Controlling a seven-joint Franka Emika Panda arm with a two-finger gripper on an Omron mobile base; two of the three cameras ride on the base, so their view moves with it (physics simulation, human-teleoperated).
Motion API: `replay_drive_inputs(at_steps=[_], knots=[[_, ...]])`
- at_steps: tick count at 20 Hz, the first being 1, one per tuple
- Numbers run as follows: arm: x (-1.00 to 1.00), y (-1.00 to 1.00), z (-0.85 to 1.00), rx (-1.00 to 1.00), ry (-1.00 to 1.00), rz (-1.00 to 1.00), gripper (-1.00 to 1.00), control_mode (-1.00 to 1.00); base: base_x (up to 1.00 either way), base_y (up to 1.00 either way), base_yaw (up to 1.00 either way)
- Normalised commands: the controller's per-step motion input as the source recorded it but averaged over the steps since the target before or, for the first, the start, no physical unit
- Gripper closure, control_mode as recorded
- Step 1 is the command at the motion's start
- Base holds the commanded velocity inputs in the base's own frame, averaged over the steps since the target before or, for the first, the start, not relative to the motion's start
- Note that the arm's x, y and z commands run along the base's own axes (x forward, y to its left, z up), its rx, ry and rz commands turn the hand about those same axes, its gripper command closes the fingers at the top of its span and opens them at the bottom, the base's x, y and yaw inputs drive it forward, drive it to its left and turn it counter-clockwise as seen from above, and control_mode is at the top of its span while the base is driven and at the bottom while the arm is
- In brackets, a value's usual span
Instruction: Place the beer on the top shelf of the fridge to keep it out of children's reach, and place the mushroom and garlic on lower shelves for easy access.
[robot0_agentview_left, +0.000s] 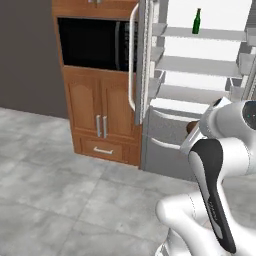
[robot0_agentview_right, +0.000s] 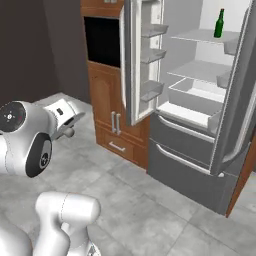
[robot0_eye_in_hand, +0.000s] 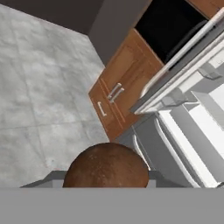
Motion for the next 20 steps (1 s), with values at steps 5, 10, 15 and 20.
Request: replay_drive_inputs(at_steps=[5, 10, 15, 20], knots=[[0.0, 0.0, 0.0, 0.0, 0.0, 0.0, 1.0, 1.0, 0.5, -0.12, -0.53], [0.0, 0.0, 0.0, 0.0, 0.0, 0.0, 1.0, 1.0, 0.5, 0.0, -0.47], [0.0, 0.0, 0.0, 0.0, 0.0, 0.0, 1.0, 1.0, 0.49, 0.04, -0.42], [0.0, 0.0, 0.0, 0.0, 0.0, 0.0, 1.0, 1.0, 0.47, 0.26, -0.34]])
